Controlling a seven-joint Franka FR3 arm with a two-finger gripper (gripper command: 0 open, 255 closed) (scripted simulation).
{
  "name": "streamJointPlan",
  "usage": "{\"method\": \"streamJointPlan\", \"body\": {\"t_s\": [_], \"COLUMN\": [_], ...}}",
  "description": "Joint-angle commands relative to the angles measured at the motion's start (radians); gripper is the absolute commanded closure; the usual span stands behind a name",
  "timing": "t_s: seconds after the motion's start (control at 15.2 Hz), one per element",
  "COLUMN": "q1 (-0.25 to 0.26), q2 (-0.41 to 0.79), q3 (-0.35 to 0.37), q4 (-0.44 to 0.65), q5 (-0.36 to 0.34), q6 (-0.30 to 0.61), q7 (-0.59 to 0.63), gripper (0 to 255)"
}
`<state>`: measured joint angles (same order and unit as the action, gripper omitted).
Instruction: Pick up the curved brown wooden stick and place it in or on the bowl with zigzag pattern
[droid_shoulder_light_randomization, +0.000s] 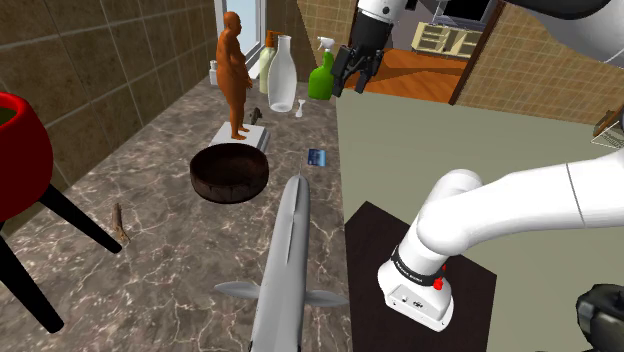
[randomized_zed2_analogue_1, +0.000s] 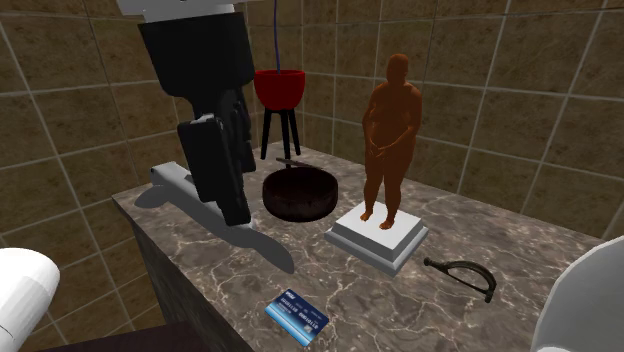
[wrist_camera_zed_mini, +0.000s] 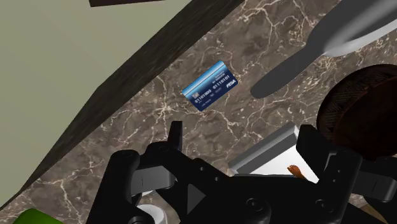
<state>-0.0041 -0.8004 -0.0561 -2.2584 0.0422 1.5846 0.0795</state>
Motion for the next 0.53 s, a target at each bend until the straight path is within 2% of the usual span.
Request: {"method": "streamJointPlan", "body": {"t_s": [0.0,0.46], "q1": [0.0,0.033], "q2": [0.0,0.035], "q3": [0.0,0.166], "q4": [0.0,-0.047], "q5": [0.0,0.079], "q6": [0.0,0.108], "q7": [0.0,0.18], "gripper": [0,0]}}
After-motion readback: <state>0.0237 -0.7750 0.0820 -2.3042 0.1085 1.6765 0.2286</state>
